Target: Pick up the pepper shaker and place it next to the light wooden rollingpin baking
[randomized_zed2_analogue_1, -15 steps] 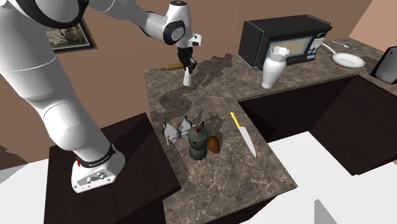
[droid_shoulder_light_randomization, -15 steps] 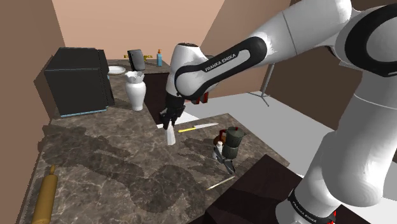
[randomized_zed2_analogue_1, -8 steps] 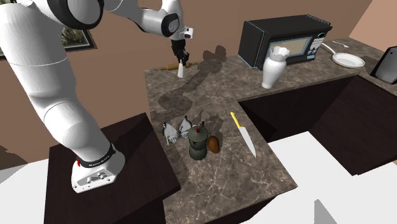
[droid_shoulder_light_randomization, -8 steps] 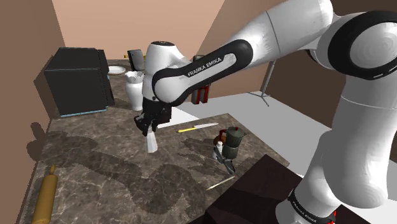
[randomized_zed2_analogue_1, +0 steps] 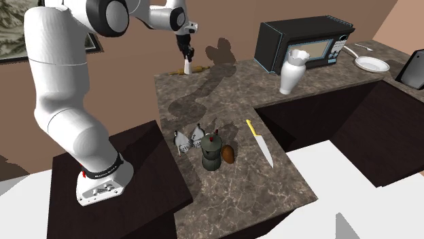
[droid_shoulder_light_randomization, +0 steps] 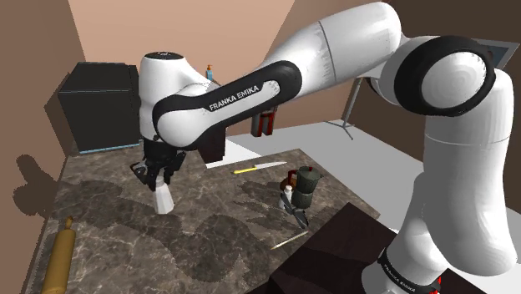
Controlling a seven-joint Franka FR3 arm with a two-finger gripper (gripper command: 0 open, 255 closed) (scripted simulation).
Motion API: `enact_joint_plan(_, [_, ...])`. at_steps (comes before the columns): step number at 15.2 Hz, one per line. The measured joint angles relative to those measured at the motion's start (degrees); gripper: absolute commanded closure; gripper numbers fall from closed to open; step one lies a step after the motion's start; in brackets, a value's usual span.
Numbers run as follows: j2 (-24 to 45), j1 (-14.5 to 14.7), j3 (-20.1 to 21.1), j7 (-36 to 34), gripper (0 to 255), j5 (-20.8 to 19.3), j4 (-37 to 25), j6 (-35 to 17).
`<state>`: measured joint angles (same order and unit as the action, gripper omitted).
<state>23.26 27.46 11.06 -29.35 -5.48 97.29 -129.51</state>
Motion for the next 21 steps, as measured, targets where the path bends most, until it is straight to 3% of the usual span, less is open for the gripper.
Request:
enact_joint_plan(3, [5.58,3.34,0.15,-3.54,255,-1.66,-8.68,3.2])
enact_joint_plan(5, [7.91,4.33,0.06,-4.51,255,-2.22,-11.05,3.34])
enact_joint_plan(21, [13.85,5.06,-0.92,-5.83,255,-3.74,-7.84,-5.73])
